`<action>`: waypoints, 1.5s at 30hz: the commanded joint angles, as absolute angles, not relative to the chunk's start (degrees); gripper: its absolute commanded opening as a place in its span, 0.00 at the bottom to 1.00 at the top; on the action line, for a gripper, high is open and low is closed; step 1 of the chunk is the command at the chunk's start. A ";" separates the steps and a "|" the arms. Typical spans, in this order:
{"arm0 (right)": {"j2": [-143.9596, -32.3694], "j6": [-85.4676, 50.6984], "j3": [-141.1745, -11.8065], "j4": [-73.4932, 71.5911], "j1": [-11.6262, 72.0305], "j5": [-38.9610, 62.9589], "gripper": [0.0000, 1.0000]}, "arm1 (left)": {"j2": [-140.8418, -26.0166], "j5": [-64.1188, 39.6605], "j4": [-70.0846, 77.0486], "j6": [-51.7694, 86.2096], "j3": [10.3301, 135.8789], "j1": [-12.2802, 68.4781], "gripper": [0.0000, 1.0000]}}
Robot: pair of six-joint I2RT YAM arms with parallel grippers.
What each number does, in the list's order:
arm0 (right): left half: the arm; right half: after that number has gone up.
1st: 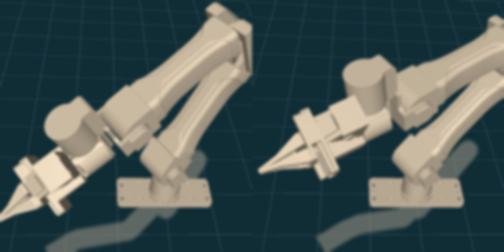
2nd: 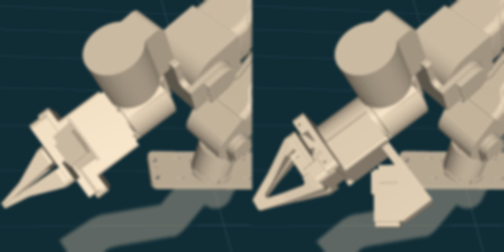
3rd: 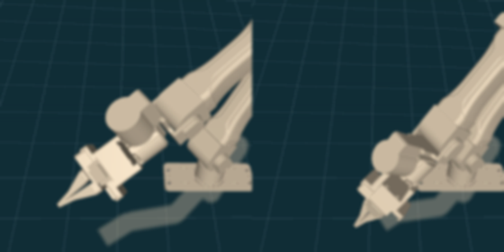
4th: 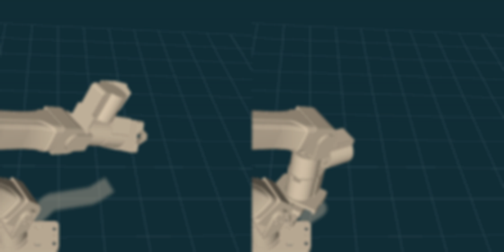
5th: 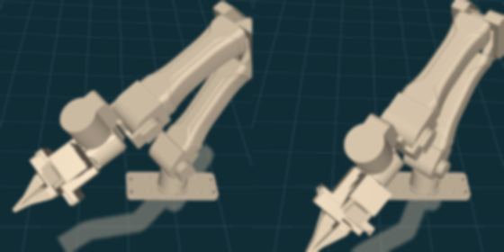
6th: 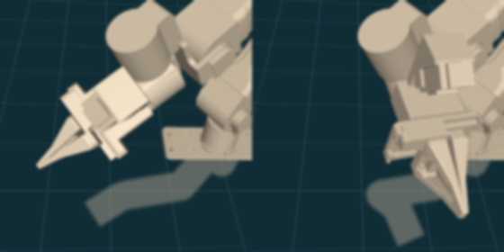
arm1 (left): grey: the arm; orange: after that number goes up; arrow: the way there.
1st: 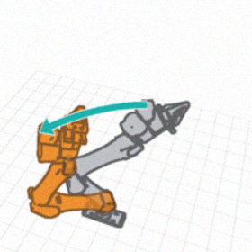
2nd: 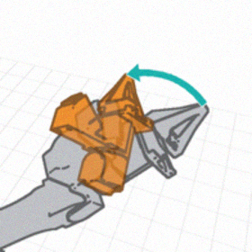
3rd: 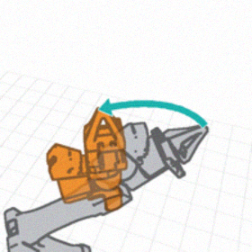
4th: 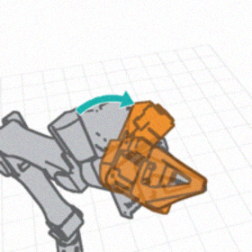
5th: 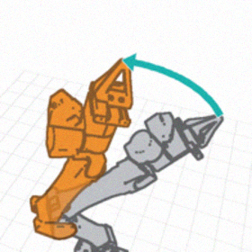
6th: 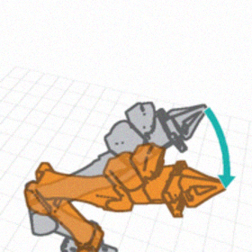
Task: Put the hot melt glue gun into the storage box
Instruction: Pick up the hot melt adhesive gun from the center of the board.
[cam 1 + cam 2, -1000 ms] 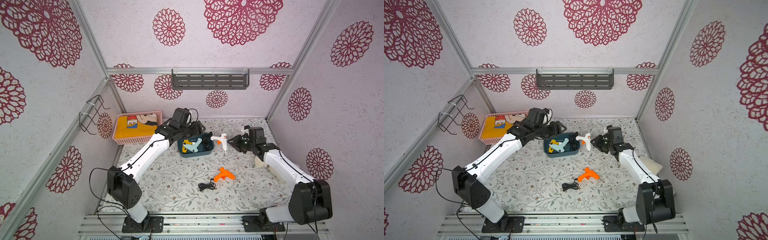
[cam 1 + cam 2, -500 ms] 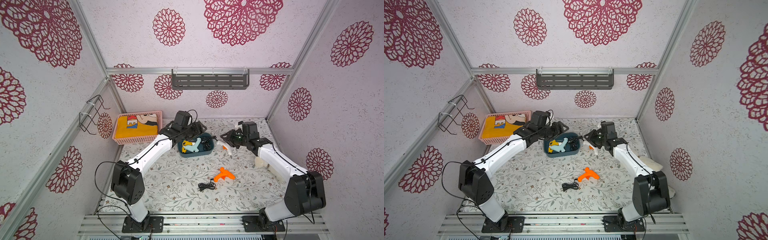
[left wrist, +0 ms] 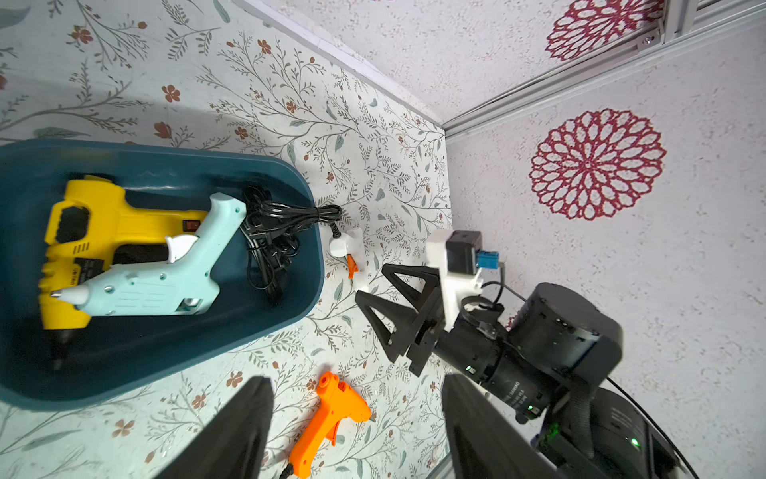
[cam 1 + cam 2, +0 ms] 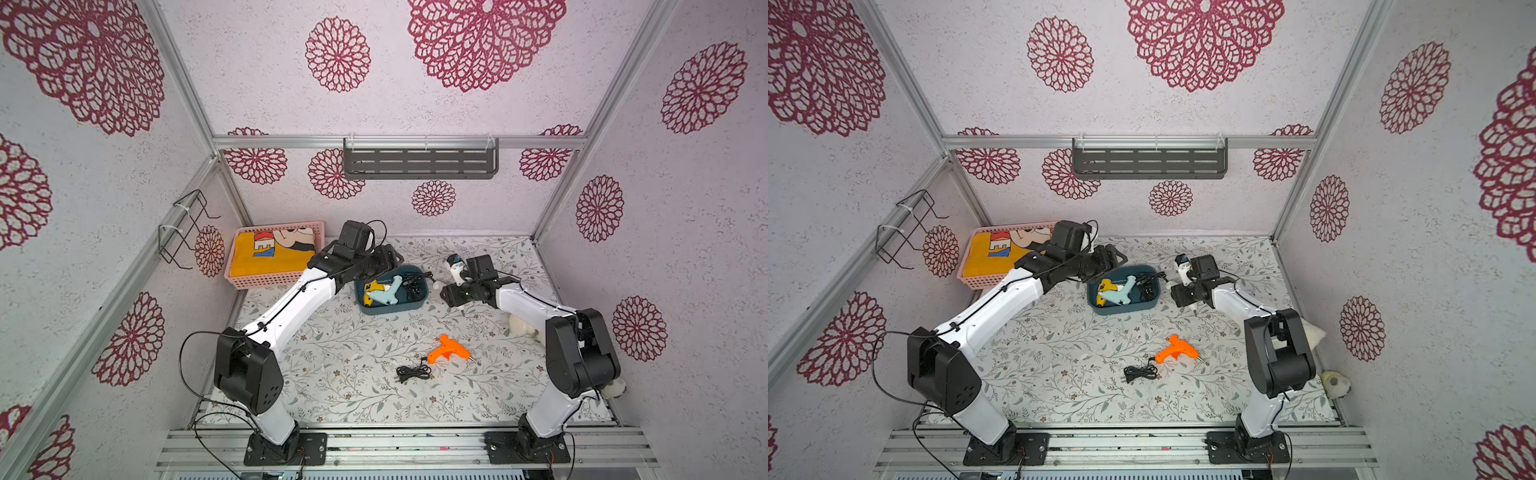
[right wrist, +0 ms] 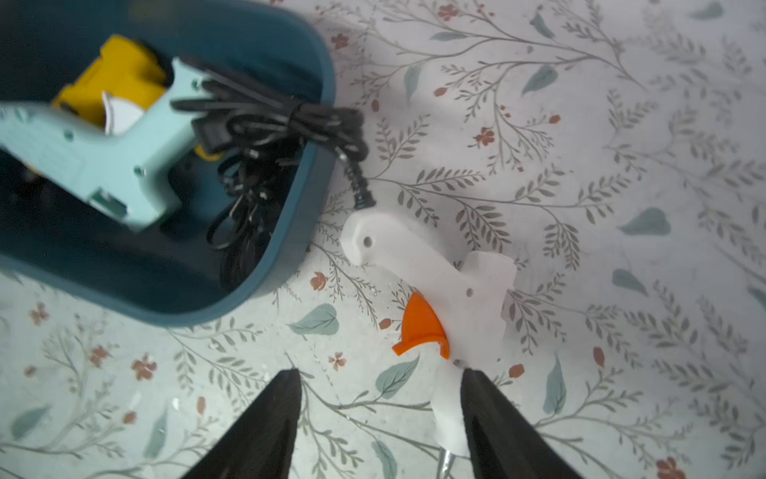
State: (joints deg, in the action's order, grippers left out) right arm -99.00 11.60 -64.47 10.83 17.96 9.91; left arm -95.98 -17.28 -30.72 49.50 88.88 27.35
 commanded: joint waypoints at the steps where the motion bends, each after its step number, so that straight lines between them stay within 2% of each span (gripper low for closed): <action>1: -97.00 29.34 -65.11 3.85 18.12 11.70 0.71 | -92.96 -16.62 -32.99 47.68 87.29 26.38 0.71; 8: -99.61 39.89 -61.58 -7.36 18.53 13.10 0.76 | -91.94 -16.92 -35.53 46.51 86.75 25.25 0.71; 21: -110.52 45.62 -70.62 -3.16 17.41 13.06 0.76 | -91.09 -17.81 -36.32 46.45 85.78 23.89 0.71; 25: -113.91 45.31 -73.18 -3.58 17.42 11.78 0.73 | -91.07 -18.15 -36.98 46.23 86.00 23.39 0.71; 27: -115.50 44.56 -74.24 -3.75 17.49 10.92 0.65 | -91.15 -18.24 -37.66 45.85 86.46 23.05 0.70; 28: -115.87 43.99 -74.52 -3.84 17.36 10.74 0.57 | -91.10 -18.19 -37.93 45.70 86.64 22.92 0.70; 30: -116.28 43.07 -74.69 -4.19 17.36 10.20 0.35 | -90.91 -18.20 -38.42 45.27 86.75 22.52 0.71; 31: -116.24 42.81 -74.54 -4.30 17.32 9.89 0.29 | -90.79 -18.19 -38.59 45.12 86.75 22.41 0.71; 36: -113.39 39.04 -73.45 -4.79 17.26 9.45 0.05 | -90.16 -18.19 -39.16 44.65 86.45 21.36 0.70; 39: -109.80 35.51 -73.41 -4.45 17.08 8.77 0.00 | -90.17 -18.29 -39.37 44.31 86.81 20.96 0.71; 45: -101.98 21.78 -76.74 1.48 16.85 4.58 0.00 | -90.62 -18.24 -39.46 43.86 87.37 20.57 0.70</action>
State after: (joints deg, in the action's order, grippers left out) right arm -108.79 31.70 -73.17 -0.82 17.47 7.99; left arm -91.50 -17.76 -38.79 45.15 86.02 21.28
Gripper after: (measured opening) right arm 0.321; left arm 0.706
